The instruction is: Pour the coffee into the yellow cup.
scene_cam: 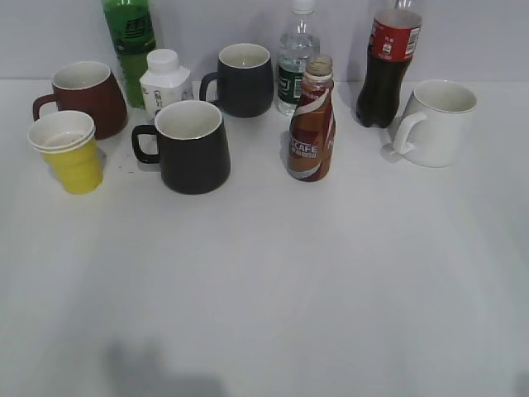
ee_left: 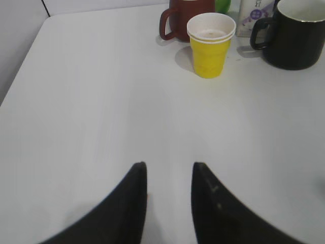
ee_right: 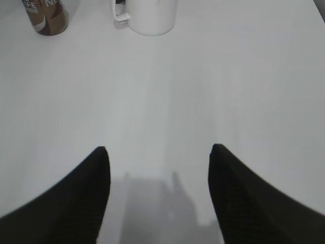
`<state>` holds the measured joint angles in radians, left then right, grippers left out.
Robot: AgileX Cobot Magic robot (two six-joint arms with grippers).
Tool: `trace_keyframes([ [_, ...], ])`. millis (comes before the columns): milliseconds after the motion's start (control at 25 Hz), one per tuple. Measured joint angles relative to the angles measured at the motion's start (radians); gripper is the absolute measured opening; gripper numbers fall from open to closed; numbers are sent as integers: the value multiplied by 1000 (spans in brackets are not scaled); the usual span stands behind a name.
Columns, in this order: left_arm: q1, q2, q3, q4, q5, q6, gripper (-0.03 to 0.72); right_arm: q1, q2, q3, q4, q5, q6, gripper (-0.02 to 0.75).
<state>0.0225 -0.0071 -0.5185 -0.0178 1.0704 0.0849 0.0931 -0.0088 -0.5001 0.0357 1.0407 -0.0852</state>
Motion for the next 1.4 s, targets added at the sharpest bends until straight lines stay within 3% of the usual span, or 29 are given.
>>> trace_keyframes([
  [1400,0,0,0,-4,0,0,238,0,0,0,0,0,0,460],
])
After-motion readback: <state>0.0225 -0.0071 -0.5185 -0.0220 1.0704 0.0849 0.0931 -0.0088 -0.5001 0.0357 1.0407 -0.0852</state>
